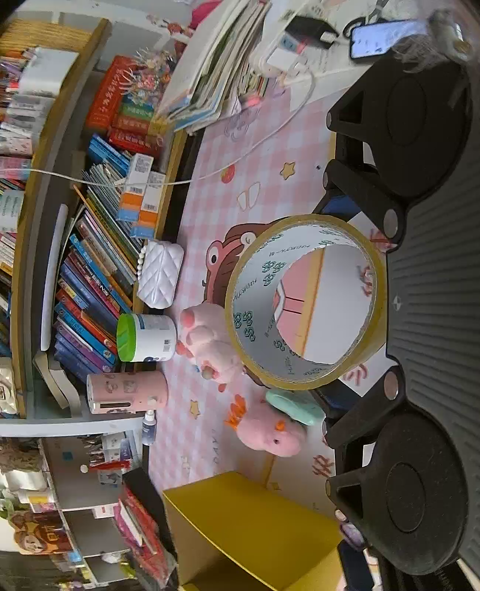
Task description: Organize objects
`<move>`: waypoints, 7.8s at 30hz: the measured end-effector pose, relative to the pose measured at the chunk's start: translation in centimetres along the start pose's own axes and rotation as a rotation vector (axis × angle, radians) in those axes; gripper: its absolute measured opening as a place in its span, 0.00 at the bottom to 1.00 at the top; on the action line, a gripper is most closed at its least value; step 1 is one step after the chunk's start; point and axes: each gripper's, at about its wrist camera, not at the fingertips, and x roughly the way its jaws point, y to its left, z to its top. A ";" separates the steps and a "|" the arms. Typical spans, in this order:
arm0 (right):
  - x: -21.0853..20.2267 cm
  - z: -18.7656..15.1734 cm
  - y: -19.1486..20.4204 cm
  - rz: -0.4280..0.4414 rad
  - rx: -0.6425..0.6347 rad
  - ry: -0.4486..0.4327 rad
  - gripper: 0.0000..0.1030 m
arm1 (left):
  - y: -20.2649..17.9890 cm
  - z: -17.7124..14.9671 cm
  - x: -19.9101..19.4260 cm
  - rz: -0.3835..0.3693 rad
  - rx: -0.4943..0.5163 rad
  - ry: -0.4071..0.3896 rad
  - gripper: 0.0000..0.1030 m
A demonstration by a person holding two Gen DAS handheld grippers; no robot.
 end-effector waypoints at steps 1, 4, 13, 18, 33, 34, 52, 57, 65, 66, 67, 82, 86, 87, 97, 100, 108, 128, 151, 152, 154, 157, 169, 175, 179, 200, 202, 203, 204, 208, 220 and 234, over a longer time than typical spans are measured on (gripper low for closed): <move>-0.3 -0.2 0.4 -0.008 -0.003 0.002 0.81 | 0.3 -0.2 -0.2 -0.005 0.000 -0.001 0.44; -1.3 -0.9 1.7 -0.028 -0.008 0.005 0.81 | 1.6 -0.8 -1.1 -0.012 -0.002 -0.004 0.44; -4.6 -2.8 7.6 -0.051 -0.020 0.041 0.81 | 7.2 -2.4 -4.4 0.034 -0.039 -0.016 0.44; -6.5 -3.7 11.0 -0.047 -0.026 0.051 0.81 | 10.3 -3.0 -6.4 0.084 -0.055 -0.032 0.44; -9.7 -8.9 19.8 -0.004 -0.045 0.101 0.81 | 17.5 -6.8 -11.0 0.150 -0.019 -0.021 0.44; -9.8 -9.1 20.2 0.001 -0.044 0.104 0.81 | 17.9 -6.9 -11.2 0.154 -0.020 -0.021 0.44; -11.7 -9.3 23.8 0.022 -0.079 0.083 0.81 | 21.0 -7.3 -13.4 0.164 -0.032 -0.065 0.44; -12.3 -9.2 23.8 0.030 -0.064 0.065 0.81 | 21.0 -7.2 -13.8 0.157 -0.022 -0.082 0.44; -13.1 -8.8 24.3 0.052 -0.085 0.033 0.81 | 21.1 -6.6 -14.6 0.170 -0.018 -0.123 0.44; -13.1 -8.8 24.4 0.052 -0.087 0.032 0.81 | 21.1 -6.5 -14.6 0.170 -0.019 -0.125 0.44; -13.1 -8.7 24.4 0.053 -0.090 0.032 0.81 | 21.1 -6.5 -14.6 0.171 -0.020 -0.127 0.44; -11.2 -5.3 24.8 0.109 -0.108 -0.028 0.81 | 20.6 -3.1 -13.8 0.207 -0.014 -0.206 0.44; -10.3 -2.8 24.6 0.127 -0.111 -0.086 0.81 | 20.0 -0.7 -13.2 0.220 -0.003 -0.270 0.44; -10.0 -2.0 24.5 0.132 -0.115 -0.105 0.81 | 19.8 -0.1 -13.0 0.224 0.003 -0.290 0.44; -5.2 4.3 24.5 0.195 -0.180 -0.203 0.81 | 18.7 5.0 -9.2 0.276 -0.017 -0.359 0.44; -3.2 5.2 24.6 0.214 -0.210 -0.177 0.81 | 18.6 5.8 -7.7 0.295 -0.030 -0.337 0.44; 1.1 5.8 25.4 0.262 -0.311 -0.103 0.81 | 18.1 6.7 -4.5 0.340 -0.012 -0.285 0.44; 6.2 6.6 26.2 0.484 -0.392 0.030 0.82 | 19.1 7.0 0.3 0.390 -0.059 -0.138 0.44; 8.3 8.2 24.6 0.598 -0.488 0.021 0.86 | 18.0 7.2 1.8 0.405 -0.085 -0.121 0.48; 8.2 8.2 24.7 0.590 -0.484 0.019 0.88 | 17.9 7.2 1.7 0.406 -0.077 -0.128 0.51; 7.9 8.1 24.9 0.565 -0.484 0.009 0.89 | 17.7 7.2 1.2 0.414 -0.070 -0.147 0.57; 7.0 8.0 24.7 0.532 -0.468 -0.017 0.91 | 17.3 7.2 0.2 0.415 -0.073 -0.189 0.64; 1.7 7.2 22.2 0.346 -0.352 -0.160 1.00 | 17.2 6.4 -4.9 0.420 -0.119 -0.313 0.89; -0.9 5.9 21.4 0.261 -0.294 -0.193 1.00 | 17.3 5.3 -6.8 0.400 -0.129 -0.335 0.91; -2.3 5.0 20.9 0.210 -0.243 -0.203 1.00 | 17.4 4.2 -7.7 0.391 -0.122 -0.332 0.91; -7.8 -5.7 20.1 -0.025 -0.138 -0.040 1.00 | 17.1 -4.6 -11.7 0.378 -0.046 -0.149 0.95; -8.1 -6.3 20.0 -0.033 -0.129 -0.029 1.00 | 17.1 -5.1 -11.9 0.372 -0.035 -0.138 0.95; -8.3 -6.6 20.0 -0.039 -0.126 -0.023 1.00 | 17.0 -5.4 -12.1 0.369 -0.030 -0.131 0.95; -8.4 -6.9 19.9 -0.043 -0.122 -0.018 1.00 | 17.0 -5.6 -12.2 0.367 -0.025 -0.126 0.95; -9.0 -8.2 20.0 -0.053 -0.119 0.001 1.00 | 16.9 -6.5 -12.6 0.355 -0.009 -0.106 0.95; -10.6 -10.8 18.4 -0.114 -0.082 0.036 1.00 | 15.5 -8.3 -13.0 0.291 0.057 -0.070 0.95; -11.7 -11.3 14.9 -0.219 -0.013 0.042 1.00 | 12.6 -7.9 -12.1 0.187 0.126 -0.069 0.95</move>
